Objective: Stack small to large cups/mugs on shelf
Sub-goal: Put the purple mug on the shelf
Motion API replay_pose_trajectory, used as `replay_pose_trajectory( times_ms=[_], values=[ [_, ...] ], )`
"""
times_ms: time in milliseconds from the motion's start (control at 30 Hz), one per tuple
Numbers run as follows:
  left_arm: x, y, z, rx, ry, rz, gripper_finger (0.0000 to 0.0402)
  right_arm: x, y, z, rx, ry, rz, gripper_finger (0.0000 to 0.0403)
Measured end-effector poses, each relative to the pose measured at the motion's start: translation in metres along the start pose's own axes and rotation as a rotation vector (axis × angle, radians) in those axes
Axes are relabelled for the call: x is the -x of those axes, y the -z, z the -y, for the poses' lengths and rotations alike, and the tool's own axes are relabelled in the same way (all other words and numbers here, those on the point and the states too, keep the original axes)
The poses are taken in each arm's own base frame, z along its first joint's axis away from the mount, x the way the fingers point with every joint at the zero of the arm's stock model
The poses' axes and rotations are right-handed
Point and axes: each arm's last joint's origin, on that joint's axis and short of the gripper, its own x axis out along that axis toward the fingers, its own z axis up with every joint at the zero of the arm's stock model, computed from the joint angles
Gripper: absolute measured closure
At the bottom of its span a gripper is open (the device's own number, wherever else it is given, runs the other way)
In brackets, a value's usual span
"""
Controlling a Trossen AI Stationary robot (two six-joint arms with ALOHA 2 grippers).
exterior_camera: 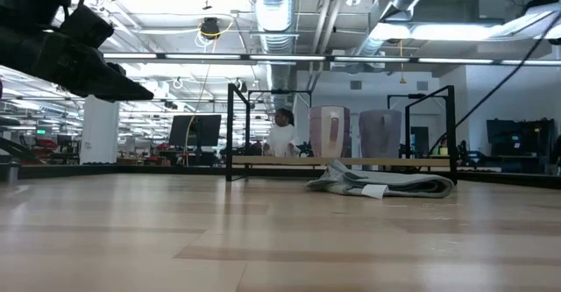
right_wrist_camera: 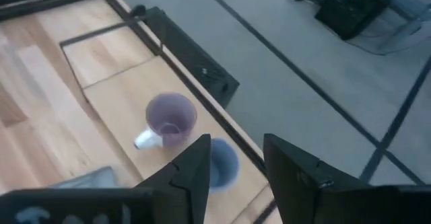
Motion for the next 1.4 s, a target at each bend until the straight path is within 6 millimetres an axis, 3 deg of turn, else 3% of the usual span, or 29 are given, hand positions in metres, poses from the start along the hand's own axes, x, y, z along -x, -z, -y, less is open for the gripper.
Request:
replay_pose_trajectory(
  times_ms=[267, 633, 1000, 1233, 1400],
  values=[
    [0.0, -0.003, -0.001, -0.035, -0.016, 0.031, 0.0203, 0.019, 0.066, -0.007, -0.102, -0.132, 0.085, 0.0246],
    [0.0, -0.003, -0.001, -0.045, -0.016, 0.032, 0.0203, 0.001, 0.133, -0.044, -0.125, -0.317, 0.032, 0.0248],
    [0.0, -0.003, 0.0, -0.044, -0.015, 0.034, 0.0203, -0.028, 0.189, -0.094, -0.114, -0.442, -0.095, 0.0248],
    [0.0, -0.004, 0.0, -0.044, -0.012, 0.035, 0.0203, -0.017, 0.211, -0.125, -0.151, -0.674, -0.258, 0.0248],
    [0.0, -0.004, 0.0, -0.044, -0.012, 0.035, 0.0203, -0.001, 0.218, -0.154, -0.067, -0.833, -0.231, 0.0248]
  ],
)
